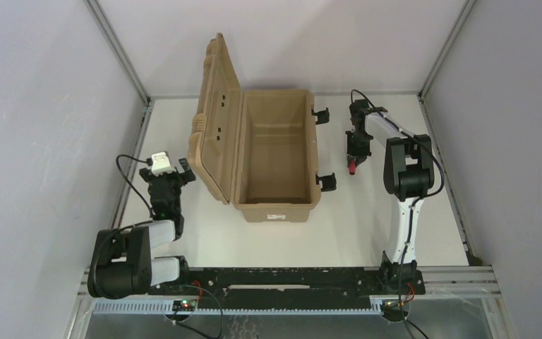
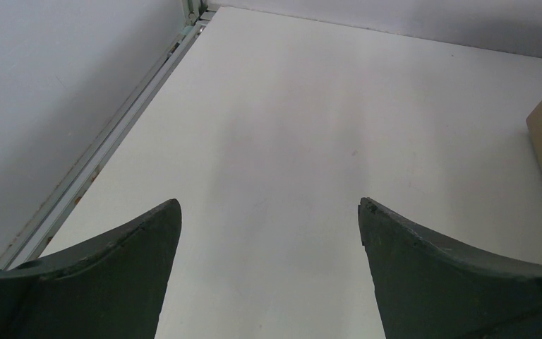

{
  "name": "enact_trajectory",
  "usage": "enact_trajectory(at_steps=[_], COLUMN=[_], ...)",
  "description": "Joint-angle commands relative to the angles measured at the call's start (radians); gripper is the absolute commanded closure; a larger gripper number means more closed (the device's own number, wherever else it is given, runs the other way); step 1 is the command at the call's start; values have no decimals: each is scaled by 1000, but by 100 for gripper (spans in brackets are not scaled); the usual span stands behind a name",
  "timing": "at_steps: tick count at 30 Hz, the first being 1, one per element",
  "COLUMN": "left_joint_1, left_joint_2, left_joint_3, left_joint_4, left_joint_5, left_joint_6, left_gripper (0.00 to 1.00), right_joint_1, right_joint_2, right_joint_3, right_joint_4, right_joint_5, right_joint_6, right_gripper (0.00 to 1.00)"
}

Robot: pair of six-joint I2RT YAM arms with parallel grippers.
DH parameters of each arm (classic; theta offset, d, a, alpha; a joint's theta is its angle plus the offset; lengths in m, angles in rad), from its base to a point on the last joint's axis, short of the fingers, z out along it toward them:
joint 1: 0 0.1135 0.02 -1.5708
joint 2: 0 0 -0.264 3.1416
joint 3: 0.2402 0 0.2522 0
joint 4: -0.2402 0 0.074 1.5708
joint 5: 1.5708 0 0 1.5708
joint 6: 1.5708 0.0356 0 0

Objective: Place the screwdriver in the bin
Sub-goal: Pick up the screwdriver from the center of the board, then place the screwdriver in the bin.

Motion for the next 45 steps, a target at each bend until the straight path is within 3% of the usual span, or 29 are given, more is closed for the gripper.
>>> enact_trajectory(at_steps=[1,5,9,30,38,45], left_joint_1=[-4,-5,-5,-4,-5,-4], left_joint_2=[-3,-3,-3,-3,-3,-3], left_joint_3=[6,6,6,6,6,6], left_joint_4=[28,28,28,28,28,28], left_joint_5=[-10,-11,-10,-10,-10,-11], left_joint_6=[17,17,17,17,17,17], left_gripper=[0,0,0,0,0,0], right_joint_1=[-14,-23,-54,-185,-186,-176], right_joint_2=[6,-14,-61,-249,-324,-373], right_joint_3=[-5,6,10,-50,-51,-19], right_joint_4=[1,-8,0,150,203,185], right_joint_5=[19,-10,-158,-829,-977,-964], right_joint_6=[-7,-14,-21,67,177,282], right_gripper=[81,88,93,94,94,97])
